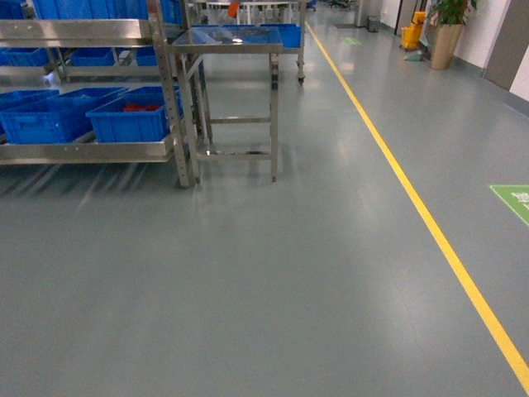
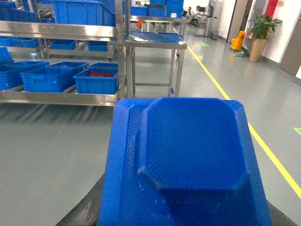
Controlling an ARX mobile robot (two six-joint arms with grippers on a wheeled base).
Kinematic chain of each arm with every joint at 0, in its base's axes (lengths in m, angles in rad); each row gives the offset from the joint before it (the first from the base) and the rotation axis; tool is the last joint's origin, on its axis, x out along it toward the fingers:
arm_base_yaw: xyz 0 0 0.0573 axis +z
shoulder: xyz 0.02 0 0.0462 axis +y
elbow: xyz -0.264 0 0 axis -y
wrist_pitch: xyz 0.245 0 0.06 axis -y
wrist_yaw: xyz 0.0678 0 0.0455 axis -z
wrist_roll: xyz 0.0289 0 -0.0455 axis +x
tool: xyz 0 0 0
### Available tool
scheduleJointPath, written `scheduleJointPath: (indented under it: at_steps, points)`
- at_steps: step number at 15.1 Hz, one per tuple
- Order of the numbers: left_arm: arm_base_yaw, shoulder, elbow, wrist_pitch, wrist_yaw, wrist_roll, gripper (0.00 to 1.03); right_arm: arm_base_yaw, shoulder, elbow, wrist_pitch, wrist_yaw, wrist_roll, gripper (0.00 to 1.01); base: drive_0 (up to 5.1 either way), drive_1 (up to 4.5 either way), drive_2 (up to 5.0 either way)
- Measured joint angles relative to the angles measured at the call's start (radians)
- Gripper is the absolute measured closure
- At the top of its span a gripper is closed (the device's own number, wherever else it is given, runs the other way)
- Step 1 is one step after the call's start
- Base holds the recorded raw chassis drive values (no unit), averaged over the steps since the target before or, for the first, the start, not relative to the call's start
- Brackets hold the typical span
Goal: Sort blue parts and orange caps into right shelf containers
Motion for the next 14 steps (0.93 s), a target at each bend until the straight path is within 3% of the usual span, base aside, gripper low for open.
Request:
scheduleJointPath:
  at_steps: [14]
  points:
    - [0.000,0.000,0.000,-0.003,-0.002,0.000,0.61,0.000,0.000,0.000,0.003,0.000,0.000,0.57,0.0,4.32,-4.4]
